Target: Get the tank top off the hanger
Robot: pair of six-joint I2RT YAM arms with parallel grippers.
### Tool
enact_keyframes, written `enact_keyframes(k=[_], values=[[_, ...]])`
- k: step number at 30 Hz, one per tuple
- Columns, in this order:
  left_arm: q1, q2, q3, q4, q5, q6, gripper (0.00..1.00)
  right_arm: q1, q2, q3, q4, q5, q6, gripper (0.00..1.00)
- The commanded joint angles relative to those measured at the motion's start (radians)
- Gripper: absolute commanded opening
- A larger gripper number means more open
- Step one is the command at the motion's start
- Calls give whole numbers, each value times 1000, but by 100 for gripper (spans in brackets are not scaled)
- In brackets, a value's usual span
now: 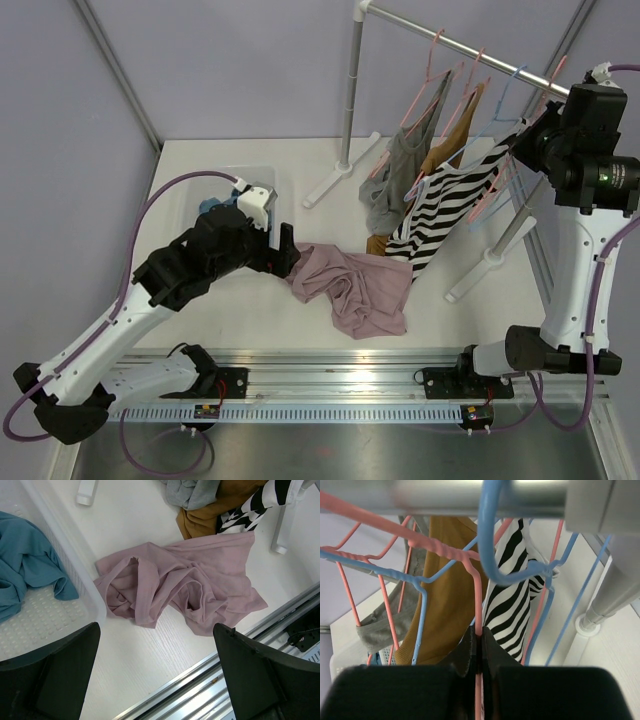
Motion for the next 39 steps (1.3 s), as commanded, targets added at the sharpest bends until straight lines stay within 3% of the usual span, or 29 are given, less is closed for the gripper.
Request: enact_keyframes(k=[1,10,13,15,16,18,26,32,39], values=[[-5,-13,-4,46,23,10,99,-24,-53,-78,81,-73,-4,0],[-56,-4,-57,137,30,-41,99,-24,-186,-298,183,-114,6,1],[-99,27,-100,183,-8,-67,99,-24,-217,-333,196,-114,0,7],[-132,48,-125,207,-39,-87,99,-24,-225,-333,188,-121,-7,20],[-145,53,-160,247,-45,-93,99,-24,-232,-329,179,-133,-13,38],[-188,70,-202,299,-52,-107,99,-25,-240,-303,176,-144,-20,46],[-329,232,-331,532,-129,-158,99,-24,-278,-116,84,-260,-57,99],[-378,440,-331,648,-210,-197,99,-24,-413,-167,93,-372,-94,99],[-404,651,-288,726,-319,-231,99,-24,-642,-364,269,-688,-89,99]])
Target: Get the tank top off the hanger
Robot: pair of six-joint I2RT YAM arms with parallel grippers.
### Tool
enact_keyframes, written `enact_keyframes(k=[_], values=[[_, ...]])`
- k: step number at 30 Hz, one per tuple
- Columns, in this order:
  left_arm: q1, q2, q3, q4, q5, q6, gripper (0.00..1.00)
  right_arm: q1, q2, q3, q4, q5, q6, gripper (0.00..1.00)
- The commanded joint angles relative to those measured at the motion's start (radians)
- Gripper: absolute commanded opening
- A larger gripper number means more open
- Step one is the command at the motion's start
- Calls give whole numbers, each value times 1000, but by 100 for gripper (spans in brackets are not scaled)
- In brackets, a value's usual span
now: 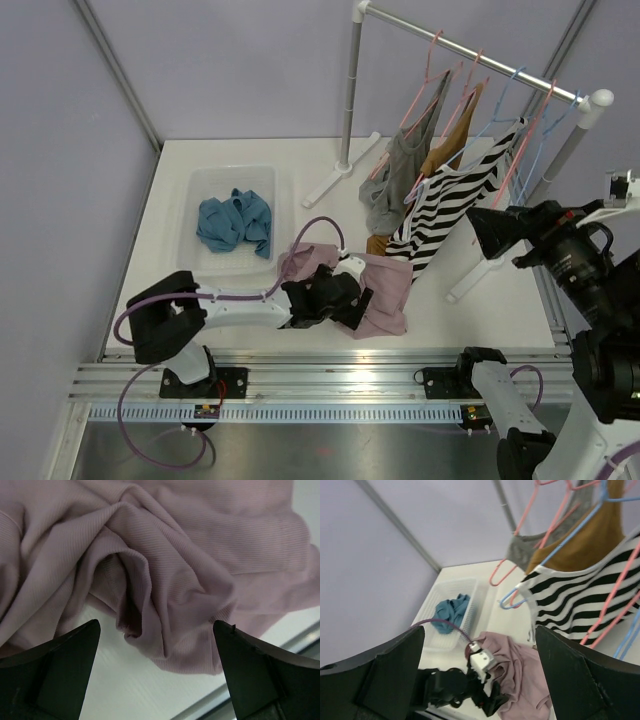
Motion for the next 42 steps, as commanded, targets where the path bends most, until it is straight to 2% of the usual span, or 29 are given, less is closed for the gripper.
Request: enact_keyframes(k=[1,3,4,7,8,9,11,17,26,30,35,42], values=[[-22,81,53,113,-127,-39,99,-1,-60,-85,128,-202,-15,99],[-32,151,65,122,-142,-55,98,-1,-95,-105,147,-227,-13,100],[-44,176,73,121,-157,-59,93,-1,-102,-111,145,-230,-13,99],[-59,246,114,96,-176,-82,45,-1,-122,-105,127,-234,-27,99],[-62,254,122,66,-182,-90,13,-1,-131,-105,126,-230,-27,100],[-67,259,133,47,-203,-99,2,-1,-137,-107,126,-228,-25,99],[-67,242,145,7,-223,-121,0,-1,-143,-114,127,-227,-19,99],[-65,63,165,-109,-337,-101,0,-1,-162,-113,124,-221,-18,100],[-12,-169,321,-321,-506,2,0,-1,-172,-111,133,-211,-13,100],[57,-244,432,-392,-547,85,0,-1,-174,-111,141,-207,-9,100],[177,-315,622,-432,-523,194,0,-1,-171,-101,129,-176,-4,100],[356,-275,860,-498,-474,301,0,-1,-178,-107,135,-153,-9,100]])
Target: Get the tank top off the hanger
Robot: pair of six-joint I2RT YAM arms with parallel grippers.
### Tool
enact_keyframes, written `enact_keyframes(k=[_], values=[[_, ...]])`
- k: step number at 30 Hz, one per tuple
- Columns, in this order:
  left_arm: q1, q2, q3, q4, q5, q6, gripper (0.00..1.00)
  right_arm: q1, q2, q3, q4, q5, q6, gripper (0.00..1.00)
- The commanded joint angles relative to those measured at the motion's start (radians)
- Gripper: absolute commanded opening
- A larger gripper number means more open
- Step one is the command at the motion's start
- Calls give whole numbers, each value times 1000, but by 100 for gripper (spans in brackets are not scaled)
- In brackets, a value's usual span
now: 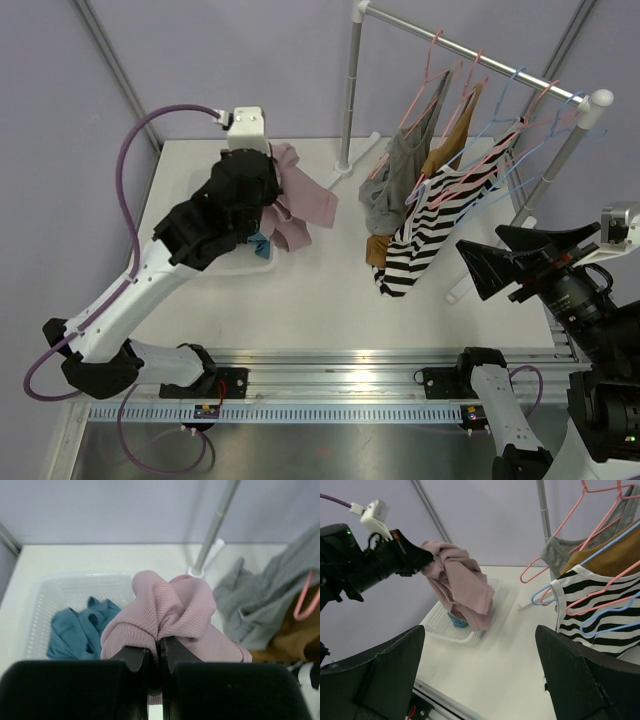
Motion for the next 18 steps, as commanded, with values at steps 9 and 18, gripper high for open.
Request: enact_keyframes(k=[9,18], values=[[344,100,205,-110,167,79,0,-1,-9,3,46,108,24,99],[542,197,129,-143,389,16,0,-1,80,23,95,282,64,100]])
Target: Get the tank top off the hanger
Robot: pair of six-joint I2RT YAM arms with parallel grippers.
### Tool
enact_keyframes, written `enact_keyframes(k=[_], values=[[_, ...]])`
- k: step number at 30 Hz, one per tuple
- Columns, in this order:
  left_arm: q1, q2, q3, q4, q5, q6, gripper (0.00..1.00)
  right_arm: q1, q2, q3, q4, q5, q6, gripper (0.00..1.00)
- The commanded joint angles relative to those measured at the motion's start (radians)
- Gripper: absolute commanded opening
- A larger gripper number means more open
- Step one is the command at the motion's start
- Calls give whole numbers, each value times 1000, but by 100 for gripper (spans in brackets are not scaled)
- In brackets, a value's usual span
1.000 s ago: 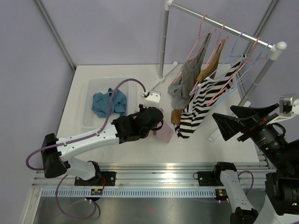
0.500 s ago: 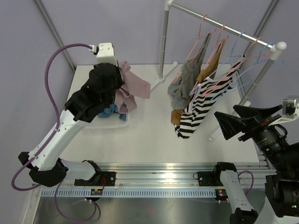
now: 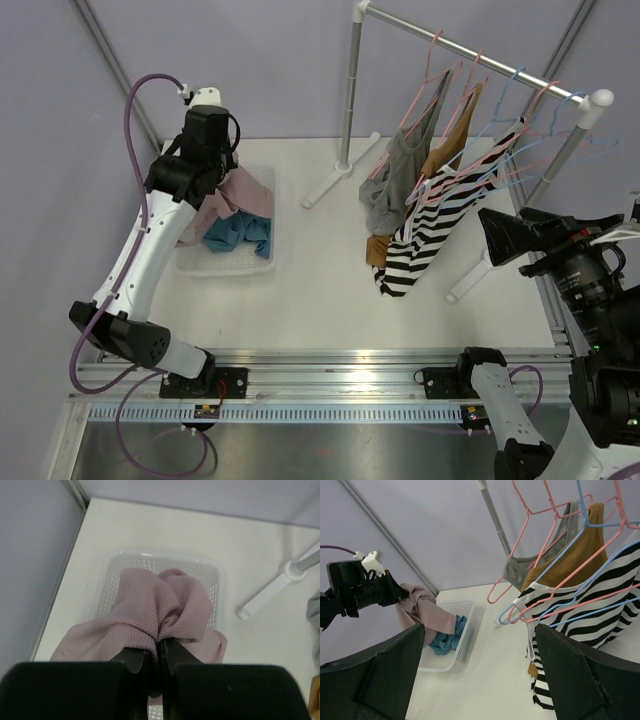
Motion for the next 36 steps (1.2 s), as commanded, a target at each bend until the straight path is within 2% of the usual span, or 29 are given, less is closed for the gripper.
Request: enact_keyframes(k=[1,7,13,18,21,25,28,32,34,36], values=[[44,24,3,33,141,-26,0,-1,62,-3,95,59,52,100],[109,117,65,30,274,-55,0,-1,161,-24,164,-70,118,99],[182,197,179,19,408,-110,0,-1,170,-67,178,-78,111,100],[234,230,138,-2,261,-171,0,-1,176,-57,149,-72,75,100],[264,248,63,2,238,-181,0,-1,190,-40,135,-61,61,99],[267,344,86,-62,155,-178,0,-1,222,-21,141,-61,74,100],[267,420,95,-73,195,-148,0,-1,251,-3,128,-38,54,99],[259,502,131,-126,310,-115,1,-1,332,101,39,60,3,99],[257,524,163,-146,316,-113,14,-1,386,129,0,63,-23,100],[257,529,164,-154,353,-102,34,-1,405,135,3,68,-20,100]])
